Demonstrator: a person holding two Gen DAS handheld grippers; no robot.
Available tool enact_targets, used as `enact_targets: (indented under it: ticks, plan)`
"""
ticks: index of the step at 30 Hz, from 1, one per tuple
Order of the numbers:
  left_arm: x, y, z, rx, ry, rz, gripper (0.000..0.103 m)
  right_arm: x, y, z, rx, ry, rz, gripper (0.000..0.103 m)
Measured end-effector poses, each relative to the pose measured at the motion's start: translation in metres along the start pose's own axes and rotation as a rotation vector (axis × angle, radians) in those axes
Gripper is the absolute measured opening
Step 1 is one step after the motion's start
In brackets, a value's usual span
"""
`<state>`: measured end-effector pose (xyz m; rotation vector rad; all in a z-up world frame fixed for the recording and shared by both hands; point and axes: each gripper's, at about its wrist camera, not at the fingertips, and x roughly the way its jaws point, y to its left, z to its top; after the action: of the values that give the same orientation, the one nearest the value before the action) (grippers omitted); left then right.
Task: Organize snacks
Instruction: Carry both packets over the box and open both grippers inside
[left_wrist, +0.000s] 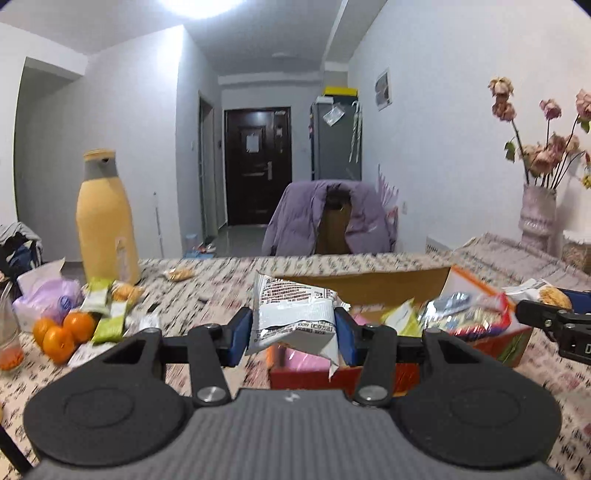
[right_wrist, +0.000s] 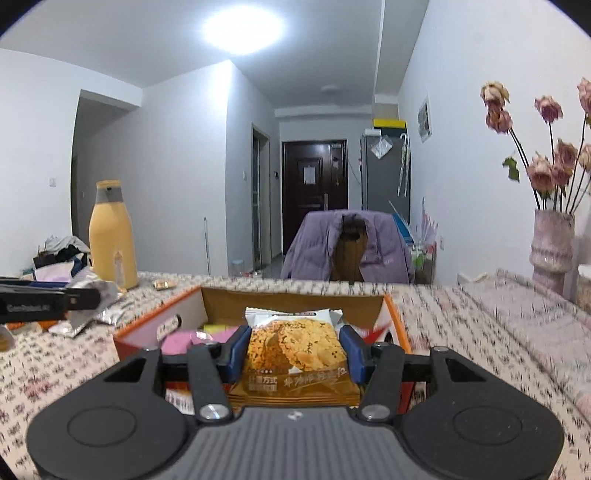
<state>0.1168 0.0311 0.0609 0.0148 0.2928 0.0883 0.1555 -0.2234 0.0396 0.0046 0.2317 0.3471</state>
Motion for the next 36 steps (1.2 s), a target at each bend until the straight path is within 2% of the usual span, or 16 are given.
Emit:
enact_targets:
  ticks: [8, 18, 24, 31, 36]
  plan:
    - [0.022, -0.017, 0.026, 0.014, -0.021, -0.031, 0.049, 0.027, -0.007, 0.033, 0.027, -0.023, -0.006, 0.051]
    - [0.074, -0.028, 0.048, -0.018, -0.015, -0.032, 0.049, 0.087, -0.008, 0.053, 0.018, 0.015, -0.042, 0.051]
    - [0.108, -0.027, 0.041, -0.107, 0.012, -0.03, 0.048, 0.115, -0.008, 0.041, 0.032, 0.024, -0.068, 0.051]
    - [0.133, -0.026, 0.021, -0.089, 0.082, -0.059, 0.048, 0.126, -0.015, 0.027, 0.049, 0.064, -0.068, 0.051]
    - [0.133, -0.024, 0.015, -0.093, 0.089, -0.053, 0.049, 0.13, -0.013, 0.019, 0.049, 0.095, -0.07, 0.051]
